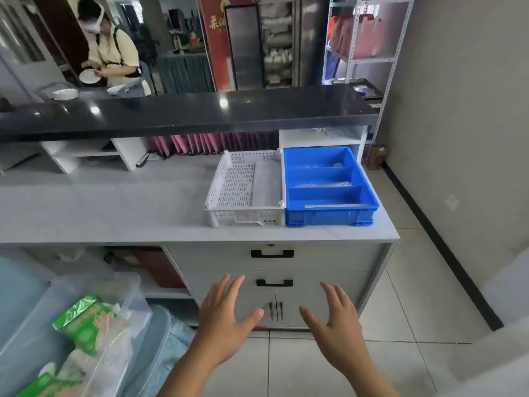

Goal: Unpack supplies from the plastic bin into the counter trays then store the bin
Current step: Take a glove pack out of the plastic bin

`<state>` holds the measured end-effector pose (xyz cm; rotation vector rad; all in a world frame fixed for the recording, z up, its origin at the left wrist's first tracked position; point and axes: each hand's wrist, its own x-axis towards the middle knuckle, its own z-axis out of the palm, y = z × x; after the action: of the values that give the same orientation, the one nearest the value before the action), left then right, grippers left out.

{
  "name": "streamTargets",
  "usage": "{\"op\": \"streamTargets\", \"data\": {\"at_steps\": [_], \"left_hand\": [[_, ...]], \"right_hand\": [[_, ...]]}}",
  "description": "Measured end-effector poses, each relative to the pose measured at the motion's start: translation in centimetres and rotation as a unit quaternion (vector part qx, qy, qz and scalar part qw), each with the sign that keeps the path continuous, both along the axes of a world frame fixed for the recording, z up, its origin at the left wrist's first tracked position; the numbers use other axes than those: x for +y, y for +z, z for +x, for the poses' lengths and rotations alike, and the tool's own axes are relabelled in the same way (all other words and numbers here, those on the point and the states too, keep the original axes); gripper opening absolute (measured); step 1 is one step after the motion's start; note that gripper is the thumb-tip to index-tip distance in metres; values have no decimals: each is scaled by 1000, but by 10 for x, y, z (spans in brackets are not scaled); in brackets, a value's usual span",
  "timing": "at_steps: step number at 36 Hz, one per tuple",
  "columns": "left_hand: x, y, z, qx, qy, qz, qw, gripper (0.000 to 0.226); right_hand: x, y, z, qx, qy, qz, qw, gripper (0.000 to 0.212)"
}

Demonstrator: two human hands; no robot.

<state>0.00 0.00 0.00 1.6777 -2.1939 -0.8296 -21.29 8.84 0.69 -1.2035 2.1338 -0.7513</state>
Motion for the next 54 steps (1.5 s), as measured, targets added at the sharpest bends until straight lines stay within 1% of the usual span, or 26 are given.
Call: {"op": "streamTargets", "data": {"at_steps": [5, 7, 11, 14, 20, 23, 26, 28, 30, 34, 35, 38, 40, 42, 43, 46, 47, 49, 50, 51, 52, 53, 54], "left_hand": [[0, -14, 53, 4, 40, 28, 999, 83], [0, -22, 78, 2, 50, 38, 998, 84], [1, -32, 139, 19, 83, 63, 994, 86], [3, -37, 188, 42, 128, 87, 987, 87], [3, -54, 301, 36, 233, 111, 966, 83], [6, -68, 347, 51, 299, 124, 945, 81], [19, -81, 378, 73, 352, 160, 919, 80], [30, -91, 393, 109, 393, 178, 896, 80], [39, -105, 408, 139, 438, 185, 868, 73], [47, -133, 435, 194, 510, 188, 817, 41], [47, -138, 440, 201, 523, 190, 806, 40], [44, -151, 449, 199, 553, 222, 778, 62], [38, -160, 457, 212, 578, 241, 751, 72], [25, -169, 466, 244, 610, 245, 713, 72], [17, -171, 469, 263, 630, 247, 688, 70], [-9, -183, 475, 318, 702, 246, 587, 75], [-18, -187, 476, 339, 721, 247, 552, 75], [-31, -198, 476, 370, 749, 250, 490, 72], [-39, -204, 476, 373, 760, 256, 467, 70], [-44, -209, 476, 370, 768, 260, 453, 67], [-49, -214, 475, 365, 776, 254, 448, 61], [-54, -217, 475, 357, 782, 247, 448, 55], [-58, -219, 474, 347, 787, 242, 448, 56]], "right_hand": [[-25, 2, 42, -1, 58, 31, 998, 75], [-34, 0, 64, 13, 86, 40, 995, 75], [-55, -2, 115, 34, 140, 62, 988, 74], [-73, -1, 157, 33, 191, 78, 978, 74], [-111, -3, 247, 42, 272, 89, 957, 71], [-125, -11, 288, 51, 312, 101, 943, 68], [-137, -15, 324, 69, 361, 128, 921, 64], [-148, -17, 345, 73, 392, 138, 907, 65], [-161, -23, 365, 86, 417, 147, 893, 65], [-193, -41, 407, 100, 456, 164, 869, 65], [-202, -46, 419, 102, 465, 171, 863, 65], [-228, -60, 456, 83, 502, 192, 839, 67], [-244, -70, 482, 63, 519, 202, 828, 67], [-262, -85, 506, 47, 534, 216, 816, 66], [-272, -93, 516, 35, 543, 228, 808, 65], [-308, -124, 545, 5, 554, 280, 784, 66], [-321, -136, 553, -3, 545, 297, 784, 66], [-348, -160, 569, -20, 507, 327, 797, 65], [-363, -174, 577, -31, 483, 343, 805, 65], [-377, -189, 585, -45, 457, 358, 813, 65], [-391, -204, 592, -59, 428, 373, 821, 65], [-404, -220, 600, -69, 399, 387, 829, 65], [-416, -236, 608, -72, 373, 396, 836, 64]]}}
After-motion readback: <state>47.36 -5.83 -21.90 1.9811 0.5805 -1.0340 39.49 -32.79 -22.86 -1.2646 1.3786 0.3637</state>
